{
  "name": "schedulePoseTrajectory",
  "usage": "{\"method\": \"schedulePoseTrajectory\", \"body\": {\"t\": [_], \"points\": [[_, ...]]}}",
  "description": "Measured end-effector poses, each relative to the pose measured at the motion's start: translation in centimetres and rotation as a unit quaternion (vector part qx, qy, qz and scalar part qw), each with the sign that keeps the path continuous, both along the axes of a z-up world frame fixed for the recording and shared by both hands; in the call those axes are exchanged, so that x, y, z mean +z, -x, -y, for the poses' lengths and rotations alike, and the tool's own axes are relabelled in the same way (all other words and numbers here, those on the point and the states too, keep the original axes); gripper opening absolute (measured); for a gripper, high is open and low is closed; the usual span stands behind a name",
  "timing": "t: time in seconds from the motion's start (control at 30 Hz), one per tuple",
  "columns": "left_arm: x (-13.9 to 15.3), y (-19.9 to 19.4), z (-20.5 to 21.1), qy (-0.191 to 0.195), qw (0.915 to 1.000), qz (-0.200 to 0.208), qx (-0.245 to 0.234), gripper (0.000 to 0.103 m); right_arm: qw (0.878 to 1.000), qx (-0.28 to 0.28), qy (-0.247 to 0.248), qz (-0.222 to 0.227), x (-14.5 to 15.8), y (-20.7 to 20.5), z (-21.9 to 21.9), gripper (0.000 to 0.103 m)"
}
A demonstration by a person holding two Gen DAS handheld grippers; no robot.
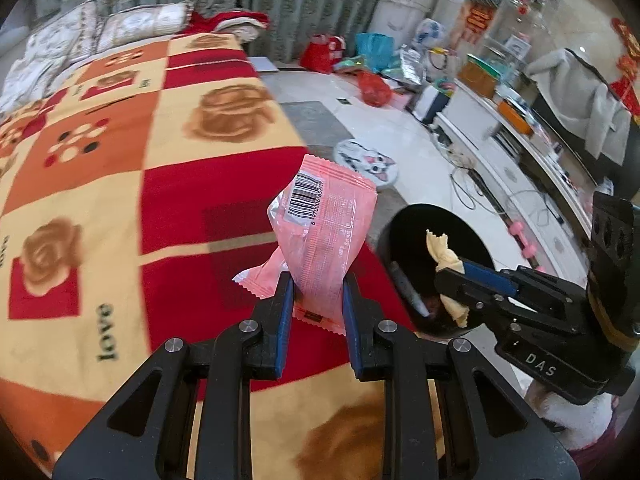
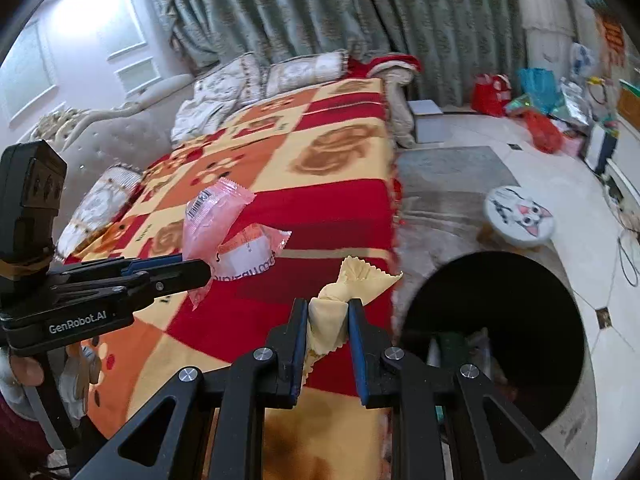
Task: Collect trash
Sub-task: 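Carry the pink wrapper and cream cloth over the black trash bin, then open both tools to drop the wrapper and cloth into the bin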
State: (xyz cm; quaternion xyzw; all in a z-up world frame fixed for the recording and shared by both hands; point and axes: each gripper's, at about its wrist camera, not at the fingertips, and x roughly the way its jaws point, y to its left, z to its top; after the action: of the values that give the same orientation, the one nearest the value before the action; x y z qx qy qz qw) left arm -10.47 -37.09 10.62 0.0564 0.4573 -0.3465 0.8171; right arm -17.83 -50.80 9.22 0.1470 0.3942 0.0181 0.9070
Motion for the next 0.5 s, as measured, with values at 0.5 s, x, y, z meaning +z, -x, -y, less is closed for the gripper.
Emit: {"method": "schedulePoseTrajectory", "body": {"t": [0.5], "points": [[-1.4, 0.8, 8.8, 0.006, 0.9974, -0.034, -0.063, 0.021, 0.997, -0.074, -0.012, -0.014, -1.3, 2.3, 7.0, 0.019]]}}
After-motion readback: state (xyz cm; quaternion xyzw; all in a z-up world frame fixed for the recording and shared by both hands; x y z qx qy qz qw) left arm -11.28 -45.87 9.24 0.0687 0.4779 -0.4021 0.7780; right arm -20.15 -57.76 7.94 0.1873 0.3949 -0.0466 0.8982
